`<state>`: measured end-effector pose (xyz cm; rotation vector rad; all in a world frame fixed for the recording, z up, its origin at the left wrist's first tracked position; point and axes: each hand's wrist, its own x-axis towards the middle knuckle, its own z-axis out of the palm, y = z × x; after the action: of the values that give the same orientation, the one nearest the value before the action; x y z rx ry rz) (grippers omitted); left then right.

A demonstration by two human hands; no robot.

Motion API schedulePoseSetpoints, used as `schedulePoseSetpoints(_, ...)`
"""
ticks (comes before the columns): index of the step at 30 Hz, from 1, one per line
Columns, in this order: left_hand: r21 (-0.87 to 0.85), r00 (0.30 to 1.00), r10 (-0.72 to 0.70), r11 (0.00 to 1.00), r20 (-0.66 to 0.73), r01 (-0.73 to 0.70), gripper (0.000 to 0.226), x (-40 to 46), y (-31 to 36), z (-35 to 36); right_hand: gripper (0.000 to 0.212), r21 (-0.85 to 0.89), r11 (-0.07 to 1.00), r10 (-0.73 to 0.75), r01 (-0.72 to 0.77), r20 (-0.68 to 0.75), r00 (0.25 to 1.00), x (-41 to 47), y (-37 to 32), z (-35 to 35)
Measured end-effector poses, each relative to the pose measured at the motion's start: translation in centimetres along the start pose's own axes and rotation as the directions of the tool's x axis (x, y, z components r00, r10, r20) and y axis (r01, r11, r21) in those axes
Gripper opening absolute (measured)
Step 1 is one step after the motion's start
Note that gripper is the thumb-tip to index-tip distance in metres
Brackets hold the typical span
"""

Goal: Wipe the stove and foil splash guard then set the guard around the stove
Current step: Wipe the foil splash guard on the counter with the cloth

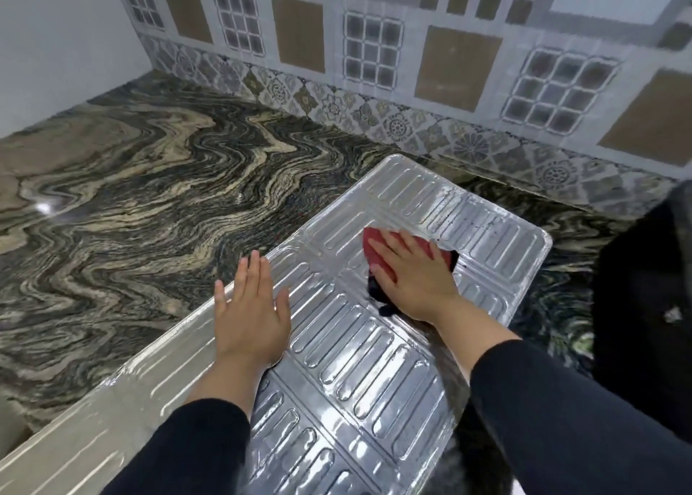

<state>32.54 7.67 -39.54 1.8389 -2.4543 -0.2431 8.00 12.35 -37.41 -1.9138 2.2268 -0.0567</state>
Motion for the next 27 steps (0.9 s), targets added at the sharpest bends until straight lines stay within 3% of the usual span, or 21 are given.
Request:
schedulePoseSetpoints(2, 0.0, 0.999, 0.002, 1.0, 0.042, -0.002, 0.062, 0.1, 0.0, -0.3, 0.056, 0.013, 0.98, 0.2, -0.2, -0.015, 0.98, -1.3, 4.0, -0.4)
schedulePoseSetpoints(5, -0.004, 0.995, -0.037, 0.999, 0.088, 0.037, 0.061, 0.3, 0.5, -1.1, 0.057, 0.052, 0.891, 0.452, -0.451, -0.007, 0.892, -2.7, 7.4, -0.8)
schedulePoseSetpoints(9, -0.009, 0.999, -0.042, 0.999, 0.021, 0.042, 0.061, 2.0, 4.0, -1.7, 0.055, 0.041, 0.873, 0.486, -0.485, -0.024, 0.873, -2.2, 6.5, -0.4)
schedulePoseSetpoints(13, -0.049, 0.995, 0.007, 0.999, 0.095, -0.003, 0.067, 4.8, 9.3, -0.3, 0.054, 0.042, 0.853, 0.521, -0.52, -0.036, 0.853, -2.2, 6.6, -0.2)
schedulePoseSetpoints(15, -0.001, 0.998, 0.001, 1.0, 0.066, -0.001, 0.07, 5.4, 10.1, 0.7, 0.054, 0.043, 0.835, 0.549, -0.548, -0.023, 0.835, -1.8, 5.6, -0.1)
schedulePoseSetpoints(17, 0.014, 1.0, -0.002, 1.0, 0.03, 0.002, 0.07, 5.5, 10.1, 1.3, 0.053, 0.03, 0.874, 0.485, -0.484, -0.032, 0.874, -0.6, 3.7, 0.1)
schedulePoseSetpoints(20, -0.004, 1.0, 0.003, 1.0, 0.011, -0.003, 0.069, 5.3, 9.9, 1.5, 0.052, 0.027, 0.971, 0.24, -0.238, -0.062, 0.969, 3.3, 1.4, -0.1)
schedulePoseSetpoints(23, -0.006, 1.0, 0.0, 1.0, -0.015, 0.0, 0.07, 5.4, 9.9, 1.7, 0.051, 0.029, 0.995, 0.101, -0.1, -0.035, 0.994, 8.9, 1.0, -0.9)
schedulePoseSetpoints(27, -0.018, 0.998, -0.027, 1.0, -0.064, 0.025, 0.077, 5.3, 9.7, 2.1, 0.054, 0.036, 0.985, 0.172, -0.171, -0.042, 0.984, 12.4, 3.4, -1.6)
